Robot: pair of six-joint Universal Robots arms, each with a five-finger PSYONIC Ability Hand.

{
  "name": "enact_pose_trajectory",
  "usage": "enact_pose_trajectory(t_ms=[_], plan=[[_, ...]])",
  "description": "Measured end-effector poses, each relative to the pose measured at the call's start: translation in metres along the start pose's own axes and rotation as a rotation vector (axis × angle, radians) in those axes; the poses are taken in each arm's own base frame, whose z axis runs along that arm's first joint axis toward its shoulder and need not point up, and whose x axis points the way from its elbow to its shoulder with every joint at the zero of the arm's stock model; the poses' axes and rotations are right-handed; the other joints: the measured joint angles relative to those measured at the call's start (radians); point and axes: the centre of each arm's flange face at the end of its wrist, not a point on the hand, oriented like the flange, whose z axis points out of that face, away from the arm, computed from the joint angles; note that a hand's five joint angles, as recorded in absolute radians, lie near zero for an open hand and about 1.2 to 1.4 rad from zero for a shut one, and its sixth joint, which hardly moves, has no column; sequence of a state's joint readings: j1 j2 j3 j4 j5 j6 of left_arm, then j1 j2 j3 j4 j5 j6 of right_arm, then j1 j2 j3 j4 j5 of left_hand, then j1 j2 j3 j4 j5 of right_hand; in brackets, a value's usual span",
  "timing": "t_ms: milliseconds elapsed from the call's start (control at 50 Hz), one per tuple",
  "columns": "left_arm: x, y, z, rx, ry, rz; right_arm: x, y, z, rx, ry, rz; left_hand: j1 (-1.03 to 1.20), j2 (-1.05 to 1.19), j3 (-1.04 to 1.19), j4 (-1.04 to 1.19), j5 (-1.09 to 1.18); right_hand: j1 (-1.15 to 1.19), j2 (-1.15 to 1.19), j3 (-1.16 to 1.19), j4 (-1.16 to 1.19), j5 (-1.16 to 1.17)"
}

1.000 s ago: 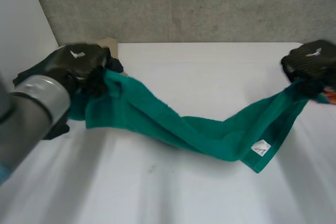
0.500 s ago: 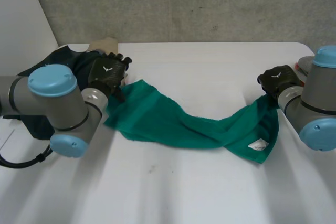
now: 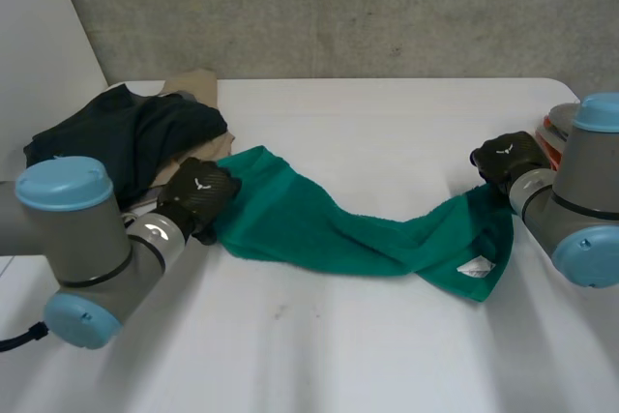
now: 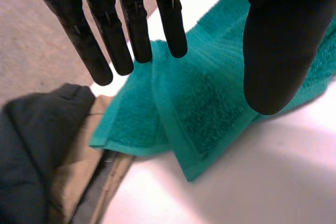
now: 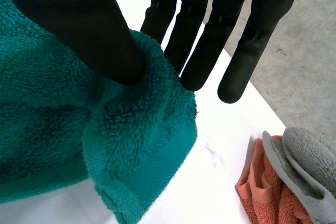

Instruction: Fold the laundry.

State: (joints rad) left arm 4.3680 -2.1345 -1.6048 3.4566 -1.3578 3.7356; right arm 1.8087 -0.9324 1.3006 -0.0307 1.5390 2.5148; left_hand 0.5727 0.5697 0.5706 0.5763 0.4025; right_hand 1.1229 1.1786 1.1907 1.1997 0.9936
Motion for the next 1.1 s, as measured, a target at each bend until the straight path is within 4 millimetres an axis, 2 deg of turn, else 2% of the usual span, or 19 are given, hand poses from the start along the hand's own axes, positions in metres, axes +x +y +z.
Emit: enact_pose_trajectory(t_ms=[120,160,180,200,220,240,280,400,420,460,540,620,680,780,860,1100], plan=[[0.006,0.014,0.018,-0.033,0.037,-0.017,-0.002,0.002,-0.001,-0.008,-0.004,-0.004,0.034,0.036,0.031,0.030,0.030,0.000,0.000,0.000,0.000,0.000],[0.007,0.017,0.023,-0.046,0.048,-0.022,-0.002,0.003,-0.001,-0.010,-0.005,-0.006,0.169,0.160,0.148,0.145,0.140,0.000,0.000,0.000,0.000,0.000],[0.007,0.018,0.025,-0.050,0.050,-0.023,-0.002,0.003,-0.001,-0.011,-0.005,-0.006,0.169,0.160,0.148,0.145,0.140,0.000,0.000,0.000,0.000,0.000],[0.007,0.018,0.026,-0.052,0.052,-0.025,-0.002,0.003,-0.001,-0.012,-0.005,-0.006,0.410,0.380,0.375,0.373,0.363,0.000,0.000,0.000,0.000,0.000],[0.007,0.018,0.027,-0.052,0.053,-0.025,-0.002,0.003,-0.001,-0.012,-0.004,-0.006,0.506,0.483,0.478,0.477,0.466,0.000,0.000,0.000,0.000,0.000],[0.007,0.018,0.027,-0.053,0.054,-0.026,-0.002,0.003,-0.001,-0.012,-0.004,-0.006,0.517,0.496,0.490,0.489,0.478,0.000,0.000,0.000,0.000,0.000],[0.006,0.015,0.028,-0.047,0.049,-0.030,-0.001,0.003,-0.001,-0.013,-0.002,-0.006,0.570,0.620,0.613,0.615,0.576,0.000,0.000,0.000,0.000,0.000],[-0.004,-0.004,0.021,-0.009,0.020,-0.048,0.003,0.001,-0.003,-0.012,0.009,-0.007,0.570,0.625,0.618,0.621,0.576,0.000,0.000,0.000,0.000,0.000],[-0.010,-0.017,0.015,0.017,0.003,-0.060,0.006,-0.001,-0.005,-0.011,0.014,-0.009,0.570,0.625,0.618,0.621,0.576,0.000,0.000,0.000,0.000,0.000],[-0.015,-0.027,0.009,0.036,-0.009,-0.071,0.009,-0.004,-0.008,-0.010,0.017,-0.011,0.570,0.626,0.618,0.621,0.576,0.000,0.000,0.000,0.000,0.000],[-0.032,-0.061,-0.018,0.099,-0.044,-0.101,0.018,-0.016,-0.024,-0.008,0.018,-0.038,0.570,0.626,0.618,0.621,0.576,0.000,0.000,0.000,0.000,0.000],[-0.040,-0.080,-0.041,0.111,-0.051,-0.118,0.025,-0.024,-0.041,-0.014,0.014,-0.081,0.570,0.626,0.618,0.621,0.576,0.000,0.000,0.000,0.000,0.000],[-0.041,-0.084,-0.053,0.083,-0.037,-0.130,0.028,-0.027,-0.050,-0.020,0.012,-0.111,0.570,0.626,0.618,0.621,0.576,0.000,0.000,0.000,0.000,0.000],[-0.033,-0.076,-0.068,-0.039,0.028,-0.158,0.033,-0.033,-0.071,-0.022,0.013,-0.154,0.565,0.578,0.578,0.574,0.569,0.000,0.000,0.004,0.000,0.000],[-0.024,-0.063,-0.073,-0.125,0.077,-0.178,0.031,-0.032,-0.082,-0.028,-0.008,-0.165,0.557,0.528,0.527,0.523,0.545,0.000,0.000,0.004,0.000,0.000],[-0.003,-0.025,-0.056,-0.231,0.136,-0.201,0.013,-0.016,-0.088,-0.063,-0.081,-0.161,0.482,0.487,0.486,0.482,0.483,0.000,0.000,0.004,0.000,0.000]])
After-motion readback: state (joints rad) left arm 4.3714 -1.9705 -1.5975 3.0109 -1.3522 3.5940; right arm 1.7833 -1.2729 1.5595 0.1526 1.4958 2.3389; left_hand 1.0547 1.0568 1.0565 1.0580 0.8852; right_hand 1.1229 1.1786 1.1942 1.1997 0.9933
